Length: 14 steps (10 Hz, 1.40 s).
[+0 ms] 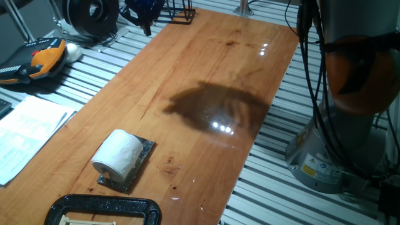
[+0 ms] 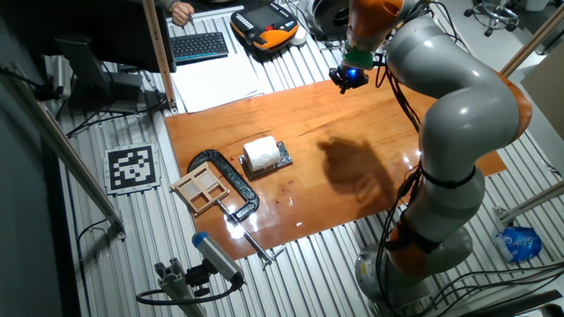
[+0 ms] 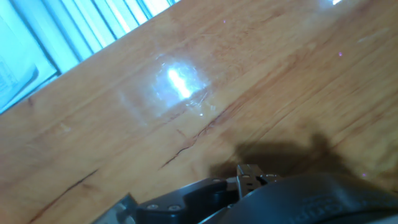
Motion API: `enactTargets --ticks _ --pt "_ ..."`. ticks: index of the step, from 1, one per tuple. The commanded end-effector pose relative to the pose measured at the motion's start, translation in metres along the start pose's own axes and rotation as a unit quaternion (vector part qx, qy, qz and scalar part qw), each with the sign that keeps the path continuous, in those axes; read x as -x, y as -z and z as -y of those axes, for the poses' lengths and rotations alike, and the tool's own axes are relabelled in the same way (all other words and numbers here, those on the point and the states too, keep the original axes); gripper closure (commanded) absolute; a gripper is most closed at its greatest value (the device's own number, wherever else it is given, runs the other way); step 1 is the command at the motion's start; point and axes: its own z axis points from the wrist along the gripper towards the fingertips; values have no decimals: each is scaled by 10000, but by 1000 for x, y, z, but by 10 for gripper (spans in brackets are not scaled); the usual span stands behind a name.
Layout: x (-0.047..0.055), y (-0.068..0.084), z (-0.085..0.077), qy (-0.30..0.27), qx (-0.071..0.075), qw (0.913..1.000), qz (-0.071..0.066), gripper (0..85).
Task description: Take the roll of paper down from the shelf
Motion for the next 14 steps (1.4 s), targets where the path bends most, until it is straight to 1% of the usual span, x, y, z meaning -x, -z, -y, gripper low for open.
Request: enactTargets --ticks 1,2,4,5,6,8,11,12,13,14 --pt "-2 -6 -5 -219 42 9997 -118 680" --pt "-4 -11 -9 -341 50 9993 -145 680" --pt "-18 -30 -22 -715 76 9972 -181 680" --pt "-24 -40 -28 -912 125 9955 -227 680" --pt "-30 -51 -33 -1087 138 9937 -233 680" --pt "-38 -72 -43 -1385 216 9899 -190 680" --pt "-49 -98 -51 -1679 327 9853 -32 680" --pt "-52 -104 -54 -1770 348 9836 -24 680" --pt "-53 -109 -55 -1838 364 9823 -21 510" --pt "-56 -114 -55 -1906 369 9810 -7 510"
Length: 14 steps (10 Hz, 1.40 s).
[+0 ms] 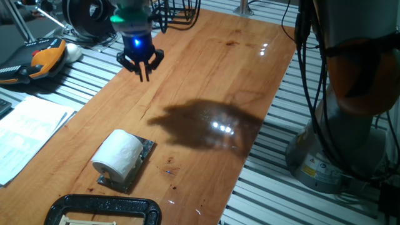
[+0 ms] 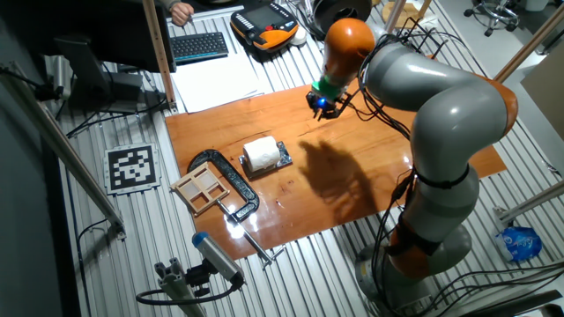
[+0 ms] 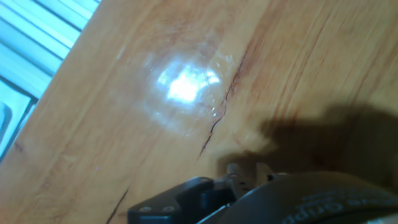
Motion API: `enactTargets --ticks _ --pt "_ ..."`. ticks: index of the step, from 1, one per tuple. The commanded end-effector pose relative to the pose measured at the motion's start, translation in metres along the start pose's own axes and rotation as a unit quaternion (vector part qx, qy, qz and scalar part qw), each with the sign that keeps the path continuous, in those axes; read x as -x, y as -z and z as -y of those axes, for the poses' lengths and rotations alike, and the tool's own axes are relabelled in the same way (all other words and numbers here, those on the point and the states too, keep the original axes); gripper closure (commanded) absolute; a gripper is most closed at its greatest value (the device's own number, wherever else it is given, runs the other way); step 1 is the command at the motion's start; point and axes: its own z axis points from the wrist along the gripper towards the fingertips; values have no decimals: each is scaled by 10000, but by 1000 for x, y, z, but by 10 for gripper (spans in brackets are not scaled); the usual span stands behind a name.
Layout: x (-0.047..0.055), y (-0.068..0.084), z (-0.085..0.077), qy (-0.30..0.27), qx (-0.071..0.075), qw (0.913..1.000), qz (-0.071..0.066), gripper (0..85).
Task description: Take the roll of paper down from the shelf
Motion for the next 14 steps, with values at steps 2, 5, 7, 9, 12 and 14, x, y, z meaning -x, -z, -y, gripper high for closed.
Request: enactTargets --ticks 2,5,7,9,12,14 --pt "-5 -7 3 -162 61 9998 -37 510" --pt "-10 -10 8 -303 34 9995 63 510" --pt "-10 -10 8 -324 -55 9991 269 510" --pt "-10 -10 8 -561 -52 9976 400 510" --pt "-10 -10 8 -836 -113 9960 293 510" --pt "-10 -10 8 -641 -112 9977 215 510"
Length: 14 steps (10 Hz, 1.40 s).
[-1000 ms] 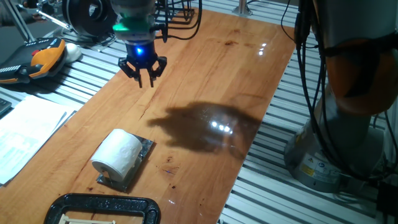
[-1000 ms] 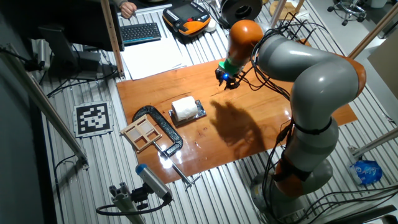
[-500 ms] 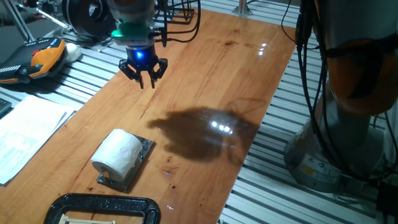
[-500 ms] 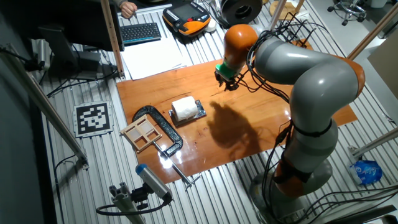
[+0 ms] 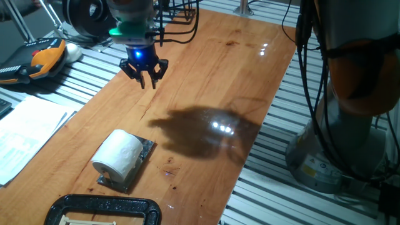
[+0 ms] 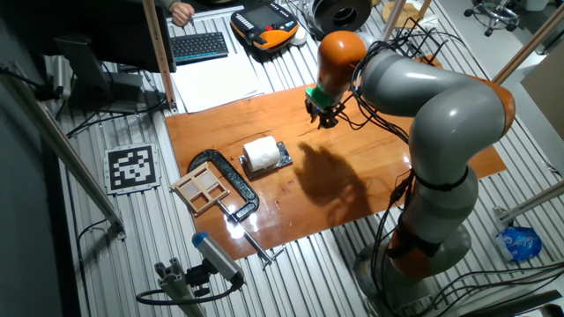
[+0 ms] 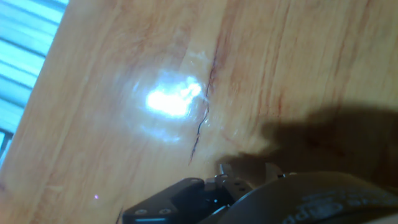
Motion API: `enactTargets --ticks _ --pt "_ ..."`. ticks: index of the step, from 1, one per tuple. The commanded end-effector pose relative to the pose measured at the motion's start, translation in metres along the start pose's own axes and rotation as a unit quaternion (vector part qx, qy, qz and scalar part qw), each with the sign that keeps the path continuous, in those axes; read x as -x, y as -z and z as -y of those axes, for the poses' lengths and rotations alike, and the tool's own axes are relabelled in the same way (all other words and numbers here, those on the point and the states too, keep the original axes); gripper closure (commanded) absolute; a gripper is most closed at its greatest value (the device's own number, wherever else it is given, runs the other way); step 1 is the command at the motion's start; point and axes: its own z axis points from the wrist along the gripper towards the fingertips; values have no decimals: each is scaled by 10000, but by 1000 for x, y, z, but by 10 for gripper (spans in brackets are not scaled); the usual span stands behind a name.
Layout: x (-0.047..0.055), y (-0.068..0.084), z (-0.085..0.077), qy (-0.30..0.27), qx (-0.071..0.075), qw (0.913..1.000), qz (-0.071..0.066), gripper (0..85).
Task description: Take the roll of paper down from the shelf
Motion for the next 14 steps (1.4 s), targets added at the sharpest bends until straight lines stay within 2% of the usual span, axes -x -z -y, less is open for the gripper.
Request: enactTargets --ticks 1,2,3,6,8,9,11,14 --pt "0 0 0 71 54 9999 -86 510" --pt "0 0 0 67 87 9998 -172 510" --pt "0 0 0 -12 123 9997 -214 340" --pt "0 0 0 -389 247 9989 -119 340" --pt "0 0 0 -699 229 9973 -50 340" --pt "-5 -1 1 -828 228 9963 -29 340" --pt "-22 -3 4 -1039 204 9944 7 340" --pt "-55 -8 3 -1394 242 9899 -69 340"
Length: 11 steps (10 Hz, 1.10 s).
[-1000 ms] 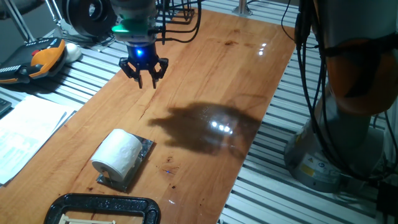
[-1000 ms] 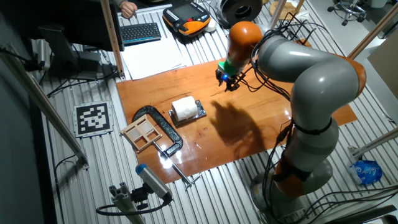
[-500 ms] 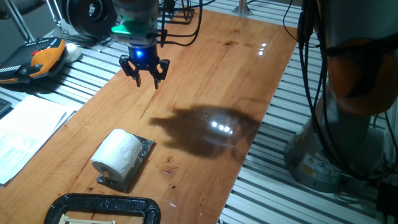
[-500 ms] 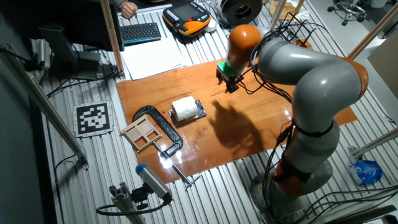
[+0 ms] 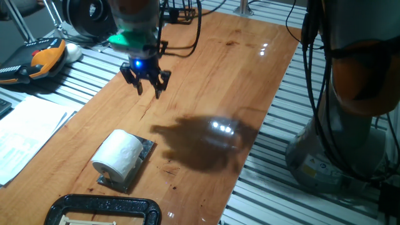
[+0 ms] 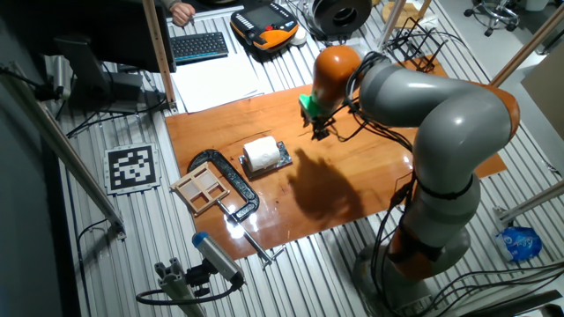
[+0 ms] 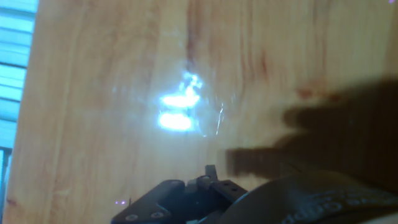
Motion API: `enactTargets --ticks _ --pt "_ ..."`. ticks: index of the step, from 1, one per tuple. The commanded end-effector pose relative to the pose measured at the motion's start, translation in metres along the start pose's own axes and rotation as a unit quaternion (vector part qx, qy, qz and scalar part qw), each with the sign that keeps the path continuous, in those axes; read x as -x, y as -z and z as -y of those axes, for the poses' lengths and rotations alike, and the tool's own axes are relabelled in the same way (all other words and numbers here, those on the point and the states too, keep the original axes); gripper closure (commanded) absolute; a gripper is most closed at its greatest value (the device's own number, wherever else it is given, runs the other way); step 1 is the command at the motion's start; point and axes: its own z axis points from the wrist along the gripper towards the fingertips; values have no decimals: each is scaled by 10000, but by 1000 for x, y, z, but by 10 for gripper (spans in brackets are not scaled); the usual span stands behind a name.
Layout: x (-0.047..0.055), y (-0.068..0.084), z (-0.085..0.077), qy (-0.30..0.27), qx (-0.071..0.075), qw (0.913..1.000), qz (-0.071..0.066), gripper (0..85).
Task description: Take the roll of paper down from the shelf
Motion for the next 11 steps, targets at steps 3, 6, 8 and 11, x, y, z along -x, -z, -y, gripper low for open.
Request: enactTargets --ticks 3,6,8,11 --pt "-33 -3 8 -286 20 9995 -92 340" --pt "-61 -8 16 -441 48 9990 -12 170" --pt "-64 -12 18 -503 79 9987 -17 170" --pt "-67 -13 19 -704 89 9974 -125 170"
